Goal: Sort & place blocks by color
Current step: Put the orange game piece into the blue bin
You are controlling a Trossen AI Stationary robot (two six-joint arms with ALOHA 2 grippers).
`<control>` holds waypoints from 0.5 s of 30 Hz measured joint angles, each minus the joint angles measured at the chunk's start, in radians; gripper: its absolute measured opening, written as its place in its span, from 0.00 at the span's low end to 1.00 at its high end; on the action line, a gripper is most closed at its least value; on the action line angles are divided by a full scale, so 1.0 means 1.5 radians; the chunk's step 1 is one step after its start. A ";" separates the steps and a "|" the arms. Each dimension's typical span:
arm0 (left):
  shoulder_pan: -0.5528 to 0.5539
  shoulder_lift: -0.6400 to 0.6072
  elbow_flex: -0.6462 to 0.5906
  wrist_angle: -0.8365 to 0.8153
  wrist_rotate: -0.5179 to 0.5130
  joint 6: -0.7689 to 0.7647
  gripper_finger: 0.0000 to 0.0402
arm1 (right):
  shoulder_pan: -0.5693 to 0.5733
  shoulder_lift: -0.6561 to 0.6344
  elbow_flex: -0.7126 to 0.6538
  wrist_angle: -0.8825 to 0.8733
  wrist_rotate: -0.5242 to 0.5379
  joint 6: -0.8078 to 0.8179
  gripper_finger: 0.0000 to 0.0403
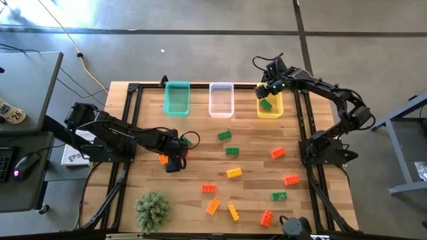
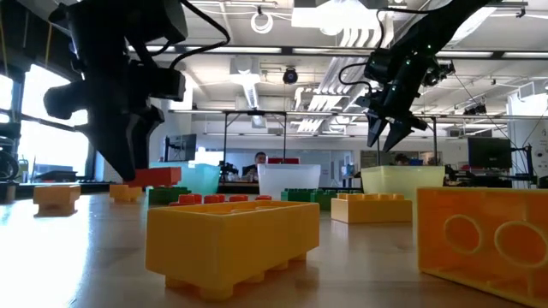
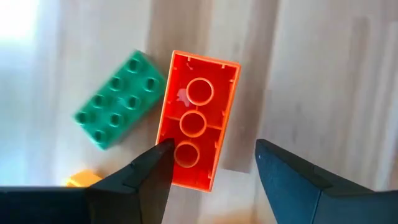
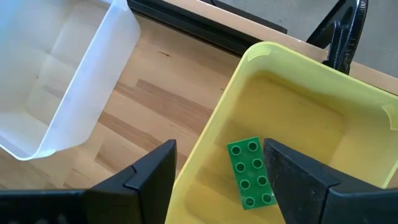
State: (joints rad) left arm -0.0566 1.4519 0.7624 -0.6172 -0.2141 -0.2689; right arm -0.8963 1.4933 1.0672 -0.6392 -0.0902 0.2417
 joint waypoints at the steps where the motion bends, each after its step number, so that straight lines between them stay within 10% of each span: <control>1: 0.000 -0.004 0.000 0.000 -0.015 0.000 0.52 | 0.000 0.000 0.000 0.000 0.000 0.000 0.56; 15: 0.133 -0.112 0.001 0.009 -0.137 0.057 0.40 | 0.000 0.000 0.000 0.000 0.000 0.001 0.56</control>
State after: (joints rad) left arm 0.1427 1.2834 0.7635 -0.6043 -0.4189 -0.1834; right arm -0.8963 1.4933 1.0672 -0.6392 -0.0898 0.2428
